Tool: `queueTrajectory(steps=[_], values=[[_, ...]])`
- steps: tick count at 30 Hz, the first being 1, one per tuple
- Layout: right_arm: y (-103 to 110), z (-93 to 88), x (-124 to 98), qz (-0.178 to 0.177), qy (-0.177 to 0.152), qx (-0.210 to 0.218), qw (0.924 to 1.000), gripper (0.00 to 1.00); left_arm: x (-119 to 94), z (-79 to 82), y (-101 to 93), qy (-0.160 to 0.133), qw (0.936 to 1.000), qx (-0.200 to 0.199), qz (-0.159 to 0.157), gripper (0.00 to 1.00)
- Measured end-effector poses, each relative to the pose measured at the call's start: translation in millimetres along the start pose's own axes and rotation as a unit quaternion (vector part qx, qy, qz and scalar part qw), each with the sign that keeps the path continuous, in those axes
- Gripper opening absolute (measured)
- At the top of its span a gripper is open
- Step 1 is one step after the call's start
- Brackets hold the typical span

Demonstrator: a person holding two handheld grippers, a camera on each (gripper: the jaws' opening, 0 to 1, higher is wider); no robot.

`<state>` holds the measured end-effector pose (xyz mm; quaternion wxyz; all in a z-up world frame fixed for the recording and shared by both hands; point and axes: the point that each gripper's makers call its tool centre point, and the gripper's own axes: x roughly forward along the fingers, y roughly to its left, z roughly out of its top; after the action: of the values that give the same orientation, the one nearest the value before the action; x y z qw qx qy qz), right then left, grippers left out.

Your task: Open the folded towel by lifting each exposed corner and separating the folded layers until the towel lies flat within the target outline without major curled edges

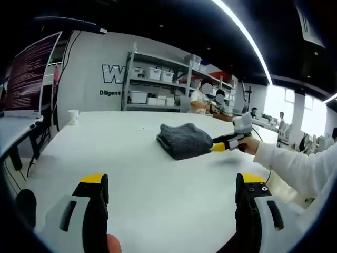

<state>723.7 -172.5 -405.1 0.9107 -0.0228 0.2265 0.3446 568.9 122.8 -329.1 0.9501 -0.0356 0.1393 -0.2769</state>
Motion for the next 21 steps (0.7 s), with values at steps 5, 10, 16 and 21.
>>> queueTrajectory(steps=[5,10,16,21], values=[[8,3.0,-1,0.0,-0.006,-0.002,1.0,0.68,-4,-0.7,6.7,-0.003,1.0,-0.006,0.003,1.0],[11,6.3,-2,-0.001,-0.009,-0.014,0.9999,0.58,-8,2.4,9.7,-0.011,0.9999,-0.009,0.006,1.0],[15,3.5,1,-0.005,0.0,-0.037,0.9993,0.44,-9,1.4,11.2,-0.009,0.9999,-0.009,0.003,1.0],[15,2.0,0,-0.005,0.004,-0.047,0.9989,0.36,-11,2.1,14.6,-0.012,0.9998,-0.011,0.006,1.0]])
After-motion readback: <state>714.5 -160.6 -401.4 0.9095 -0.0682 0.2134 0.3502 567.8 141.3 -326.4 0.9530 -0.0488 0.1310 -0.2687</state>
